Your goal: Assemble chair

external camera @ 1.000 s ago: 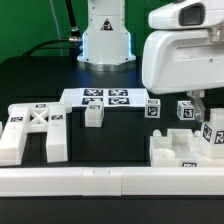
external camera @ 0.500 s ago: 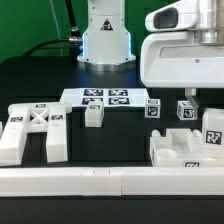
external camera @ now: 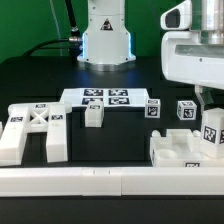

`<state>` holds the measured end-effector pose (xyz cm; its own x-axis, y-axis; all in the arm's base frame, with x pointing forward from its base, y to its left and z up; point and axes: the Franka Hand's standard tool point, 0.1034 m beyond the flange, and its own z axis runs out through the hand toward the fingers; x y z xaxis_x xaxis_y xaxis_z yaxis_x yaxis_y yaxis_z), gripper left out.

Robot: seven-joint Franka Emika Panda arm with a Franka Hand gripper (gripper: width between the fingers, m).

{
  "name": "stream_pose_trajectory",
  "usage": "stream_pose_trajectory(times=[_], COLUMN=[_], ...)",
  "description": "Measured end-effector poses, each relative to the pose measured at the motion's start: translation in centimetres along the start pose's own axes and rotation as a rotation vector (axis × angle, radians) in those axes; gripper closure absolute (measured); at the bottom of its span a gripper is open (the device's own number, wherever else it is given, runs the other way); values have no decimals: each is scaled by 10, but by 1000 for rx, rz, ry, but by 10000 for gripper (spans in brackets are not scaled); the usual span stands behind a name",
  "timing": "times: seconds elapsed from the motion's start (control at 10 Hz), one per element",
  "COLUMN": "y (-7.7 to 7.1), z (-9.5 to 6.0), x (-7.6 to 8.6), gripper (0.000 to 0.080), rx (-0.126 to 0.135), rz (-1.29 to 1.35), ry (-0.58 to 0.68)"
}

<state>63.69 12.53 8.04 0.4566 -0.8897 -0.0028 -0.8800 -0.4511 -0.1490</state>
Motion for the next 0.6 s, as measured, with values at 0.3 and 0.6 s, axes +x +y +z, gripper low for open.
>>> stream_pose_trajectory(times=[0.3, 0.6], y=[0, 0], z=[0, 0], x=[0, 2], gripper=[508, 188], rx=[4, 3], rz=[45, -132], ry=[-7, -4])
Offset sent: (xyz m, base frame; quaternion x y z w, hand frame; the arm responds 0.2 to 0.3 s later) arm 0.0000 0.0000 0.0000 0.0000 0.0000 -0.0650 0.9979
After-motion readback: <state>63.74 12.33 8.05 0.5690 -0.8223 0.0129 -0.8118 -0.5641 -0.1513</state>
